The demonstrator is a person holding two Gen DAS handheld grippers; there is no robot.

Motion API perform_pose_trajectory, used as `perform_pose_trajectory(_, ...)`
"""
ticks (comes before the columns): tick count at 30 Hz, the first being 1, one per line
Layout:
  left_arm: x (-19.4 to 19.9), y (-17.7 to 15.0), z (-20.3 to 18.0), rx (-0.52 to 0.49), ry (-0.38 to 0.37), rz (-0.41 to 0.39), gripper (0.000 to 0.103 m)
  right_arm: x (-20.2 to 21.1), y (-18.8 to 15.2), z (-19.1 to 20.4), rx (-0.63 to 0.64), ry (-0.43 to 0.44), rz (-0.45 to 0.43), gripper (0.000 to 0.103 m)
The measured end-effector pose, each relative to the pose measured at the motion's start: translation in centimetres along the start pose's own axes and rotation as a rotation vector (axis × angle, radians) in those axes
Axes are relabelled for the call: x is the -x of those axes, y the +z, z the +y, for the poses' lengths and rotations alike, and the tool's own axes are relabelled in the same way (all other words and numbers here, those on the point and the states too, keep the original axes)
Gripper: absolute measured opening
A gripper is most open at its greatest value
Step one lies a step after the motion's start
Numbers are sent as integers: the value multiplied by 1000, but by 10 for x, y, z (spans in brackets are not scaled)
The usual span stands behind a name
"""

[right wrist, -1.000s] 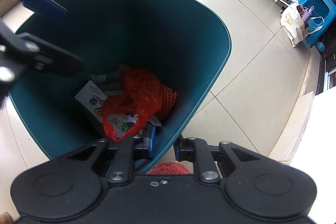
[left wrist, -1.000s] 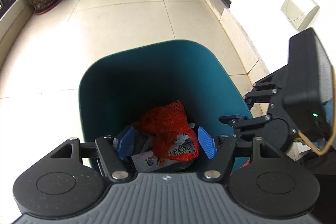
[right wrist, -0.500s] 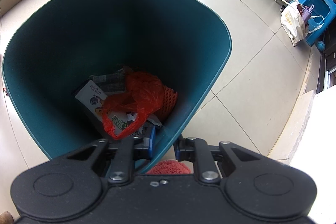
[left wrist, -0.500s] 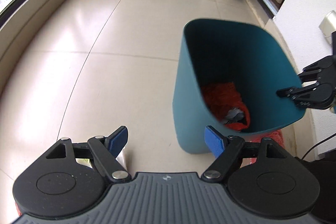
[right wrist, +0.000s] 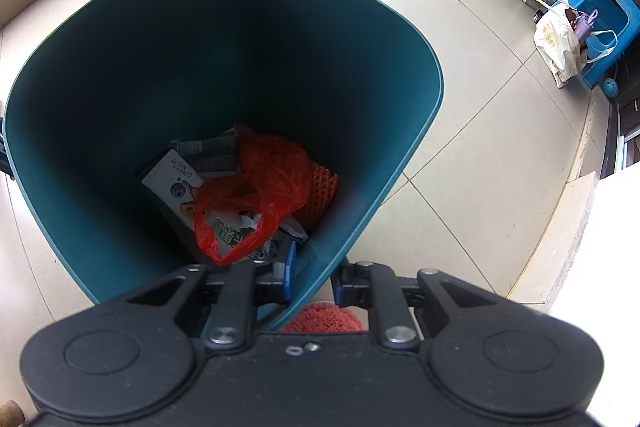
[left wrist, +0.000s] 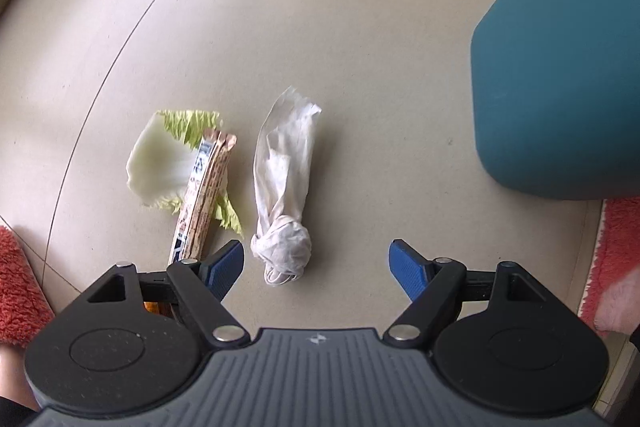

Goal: Collect trash
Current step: 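Lower the left gripper to the white tissue and grasp it, then carry the white tissue into the teal bin with the left gripper and release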

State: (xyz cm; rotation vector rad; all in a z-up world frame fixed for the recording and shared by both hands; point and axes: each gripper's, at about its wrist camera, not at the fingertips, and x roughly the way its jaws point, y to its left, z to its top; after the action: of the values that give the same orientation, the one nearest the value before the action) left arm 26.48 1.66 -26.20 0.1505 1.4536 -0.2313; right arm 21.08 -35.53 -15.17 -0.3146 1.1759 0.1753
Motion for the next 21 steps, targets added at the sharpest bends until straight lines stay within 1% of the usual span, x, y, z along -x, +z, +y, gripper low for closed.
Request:
perform_pose_trajectory(2, -14, -4, 7, 16, 15, 18, 79, 0, 0, 1, 1, -4, 2, 17)
perform_pose_trajectory(6, -36, -7, 18, 83, 4, 54, 78, -1, 1, 3, 6, -11, 6, 17)
perform_pose_trajectory(11, -55, -6, 17, 102, 24, 77, 77, -2, 2, 3, 4, -11, 10, 17)
perform_pose_trajectory(12, -57, -6, 17, 107, 26, 80, 71, -2, 2, 3, 4, -11, 11, 17)
perform_pose_trajectory(13, -62, -4, 16, 113, 26, 91, 60, -2, 2, 4, 4, -11, 11, 17)
perform_pose_trajectory(15, -64, -4, 15, 118, 29, 102, 52, -2, 2, 3, 2, -10, 11, 17)
perform_pose_trajectory(17, -63, -2, 10, 114, 36, 93, 48, -2, 2, 3, 3, -10, 10, 17)
perform_pose_trajectory(18, -62, -2, 9, 111, 39, 90, 38, -2, 2, 3, 2, -10, 10, 17)
perform_pose_trajectory(20, -59, -5, 6, 101, 47, 84, 34, -2, 2, 3, 3, -11, 9, 17)
perform_pose_trajectory(21, -57, -6, 4, 94, 55, 73, 31, -2, 2, 3, 3, -11, 8, 17)
